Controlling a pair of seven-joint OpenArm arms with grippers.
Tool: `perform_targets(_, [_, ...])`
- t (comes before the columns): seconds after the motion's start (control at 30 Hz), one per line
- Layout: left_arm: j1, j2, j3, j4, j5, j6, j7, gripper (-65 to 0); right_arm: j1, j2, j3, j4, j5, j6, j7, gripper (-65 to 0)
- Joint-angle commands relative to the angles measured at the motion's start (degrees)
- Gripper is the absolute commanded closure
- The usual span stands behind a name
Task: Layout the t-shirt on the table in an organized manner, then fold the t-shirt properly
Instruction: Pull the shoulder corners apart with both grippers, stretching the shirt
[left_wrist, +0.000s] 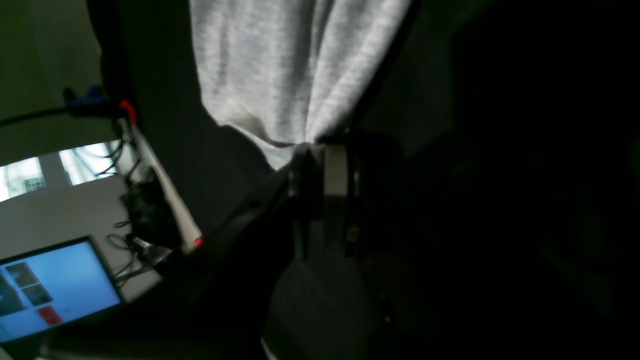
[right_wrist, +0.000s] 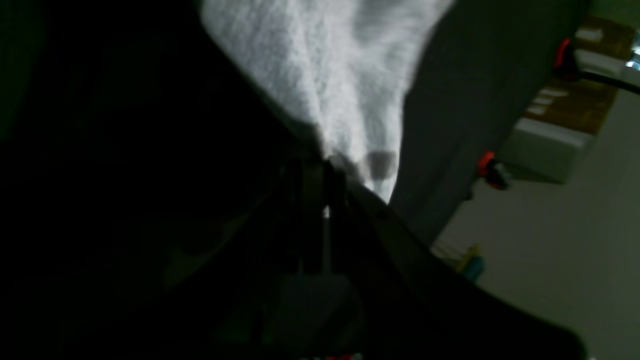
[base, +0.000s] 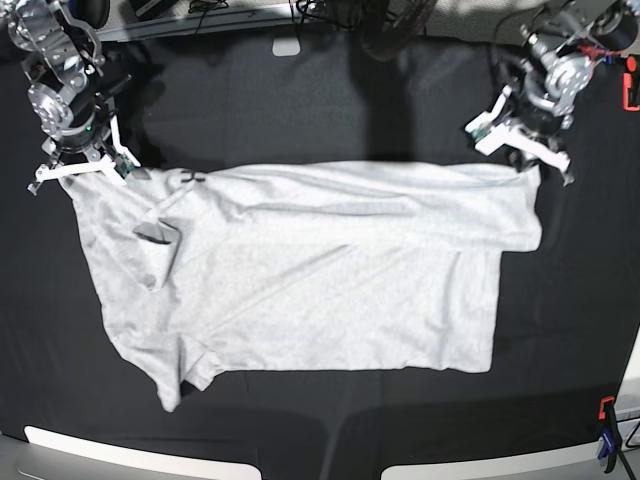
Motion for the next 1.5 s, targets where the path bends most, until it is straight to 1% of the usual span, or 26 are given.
perform_targets(0.0, [1.07,-1.79,-0.39,1.46,2.45,2.23,1.42,0.0,-0.37,2.01,0.68,1.22,-1.16,-0.52,-1.09,0.0])
perform_targets(0.1, [5.22,-4.15,-0.39,3.91,7.45,4.85,4.46,0.0,-2.27,4.66,0.68,1.38,-1.16,-0.52,-2.08,0.0])
perform_targets(0.17, [8.07,-5.60,-0.39,5.92,8.85,6.16,5.53,0.0,-3.78,6.43,0.68,1.38,-1.16,-0.74,-3.45,0.0])
perform_targets(0.27, [11.74,-6.84,-0.39,9.01,8.85,6.32,6.12,0.0,-6.36,9.09,0.68,1.38,-1.14,-2.80,-4.50,0.0])
perform_targets(0.33, [13.84,-6.95,-0.39,10.82,8.83,6.32,6.69,0.0,-8.33,10.75,0.68,1.38,-1.14,-4.50,-4.70,0.0])
perform_targets(0.4, [15.74,-6.97,-0.39,12.28,8.83,6.29,7.45,0.0,-10.51,12.04,0.68,1.38,-1.14,-5.46,-5.88,0.0])
perform_targets(0.47, [17.57,-6.97,-0.39,13.55,8.83,6.29,8.70,0.0,-12.74,12.46,0.68,1.38,-1.20,-5.49,-7.26,0.0])
perform_targets(0.53, [19.61,-6.97,-0.39,14.49,9.70,6.32,9.75,0.0,-15.06,12.39,0.68,1.40,-1.16,-5.49,-7.19,0.0])
perform_targets(0.67, [23.56,-6.97,-0.39,14.97,12.61,6.29,9.57,0.0,-18.80,12.37,0.68,1.44,-2.14,-5.75,-7.17,0.0])
perform_targets(0.73, [24.30,-6.97,-0.39,14.97,12.66,6.32,9.60,0.0,-19.87,12.09,0.68,1.44,-4.26,-8.28,-7.02,0.0])
perform_targets(0.8, [24.37,-6.95,-0.39,14.97,12.46,6.32,9.66,0.0,-19.87,11.93,0.68,1.51,-5.51,-10.73,-8.24,0.0])
perform_targets(0.9, [24.39,-6.95,-0.39,14.99,12.41,6.34,9.79,0.0,-19.87,11.93,0.68,1.95,-5.66,-11.47,-10.75,0.0])
perform_targets(0.93, [24.37,-6.93,-0.39,14.99,11.89,6.34,10.56,0.0,-19.87,11.91,0.68,2.03,-5.66,-11.47,-11.32,-6.2])
perform_targets(1.0, [24.37,-6.93,-0.39,14.99,9.94,6.32,12.61,-11.9,-19.87,11.93,0.68,2.14,-5.88,-11.50,-11.89,-19.1])
perform_targets(1.03, [24.37,-6.88,-0.39,14.99,9.05,6.32,14.16,-16.4,-19.87,11.93,0.68,2.14,-6.60,-11.54,-12.07,-23.4])
perform_targets(1.07, [24.37,-6.88,-0.39,14.99,8.04,6.34,15.93,-18.6,-19.89,11.93,0.68,2.29,-7.23,-11.78,-12.31,-26.0])
perform_targets(1.17, [24.39,-6.93,-0.39,14.99,7.06,7.48,19.87,-19.2,-20.35,11.98,0.68,3.98,-8.48,-12.28,-12.22,-26.7])
perform_targets(1.23, [24.37,-6.93,-0.39,14.99,7.39,8.68,20.37,-19.2,-21.90,11.98,0.68,6.49,-11.13,-12.28,-10.56,-26.7])
perform_targets(1.3, [24.37,-6.93,-0.39,14.99,9.33,8.92,20.41,-19.2,-24.00,12.09,0.68,9.92,-13.60,-12.31,-7.67,-26.7])
perform_targets(1.37, [24.37,-6.93,-0.39,14.99,11.89,10.23,20.50,-19.2,-25.68,12.09,0.68,13.68,-14.29,-12.28,-3.72,-26.7])
perform_targets(1.47, [24.20,-6.91,-0.39,14.99,16.70,12.83,21.24,-19.2,-25.77,12.09,0.68,17.51,-11.56,-12.33,1.25,-26.5])
